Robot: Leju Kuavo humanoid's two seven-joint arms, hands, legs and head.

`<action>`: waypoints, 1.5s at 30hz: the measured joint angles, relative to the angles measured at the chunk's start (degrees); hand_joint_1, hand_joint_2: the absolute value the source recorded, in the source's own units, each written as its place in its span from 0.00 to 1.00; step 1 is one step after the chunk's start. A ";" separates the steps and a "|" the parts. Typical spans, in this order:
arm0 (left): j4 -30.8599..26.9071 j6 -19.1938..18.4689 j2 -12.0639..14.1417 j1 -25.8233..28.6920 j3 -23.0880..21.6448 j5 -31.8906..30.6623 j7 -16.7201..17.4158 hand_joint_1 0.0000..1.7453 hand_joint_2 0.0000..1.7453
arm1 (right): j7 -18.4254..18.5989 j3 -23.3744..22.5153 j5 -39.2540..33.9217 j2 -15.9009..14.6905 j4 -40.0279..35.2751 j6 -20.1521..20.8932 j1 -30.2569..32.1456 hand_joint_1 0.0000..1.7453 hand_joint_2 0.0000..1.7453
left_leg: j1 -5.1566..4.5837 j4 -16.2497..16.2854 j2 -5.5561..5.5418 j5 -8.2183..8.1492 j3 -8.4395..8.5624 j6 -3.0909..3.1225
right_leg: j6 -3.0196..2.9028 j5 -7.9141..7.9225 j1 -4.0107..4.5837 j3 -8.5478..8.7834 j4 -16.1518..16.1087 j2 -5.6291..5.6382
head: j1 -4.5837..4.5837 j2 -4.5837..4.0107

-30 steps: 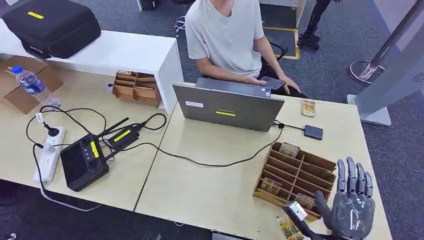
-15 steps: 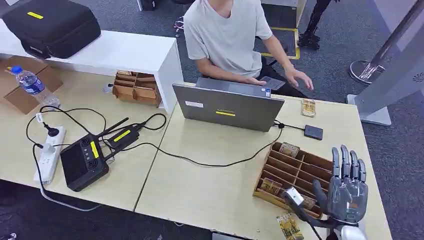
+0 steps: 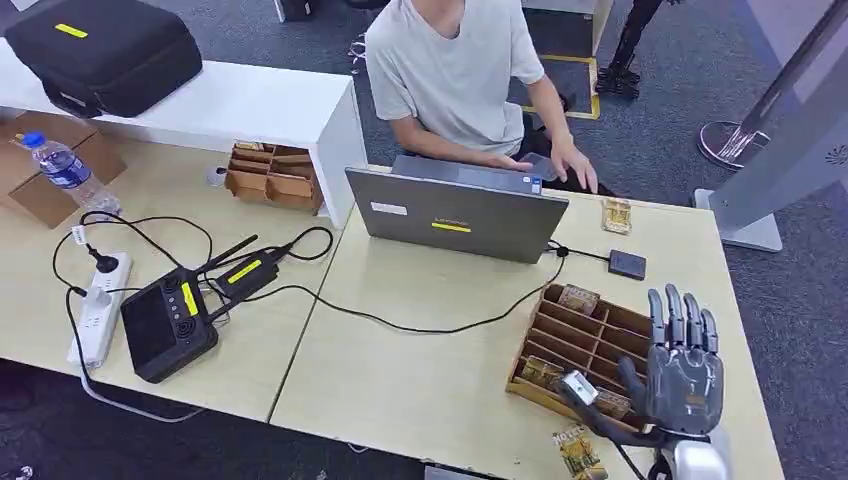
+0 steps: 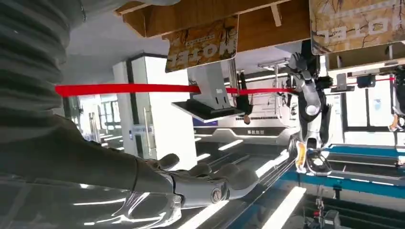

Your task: Pass the card to the sensor for recognition and then transmit it.

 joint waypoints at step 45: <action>0.00 -0.09 -0.28 0.00 0.00 -0.02 0.00 0.00 1.00 | 0.00 1.14 0.09 -1.31 -0.90 1.75 -1.49 1.00 1.00 | 0.00 0.00 0.00 0.00 0.00 0.00 | 0.00 0.00 0.00 0.00 0.01 0.00 | -0.02 0.00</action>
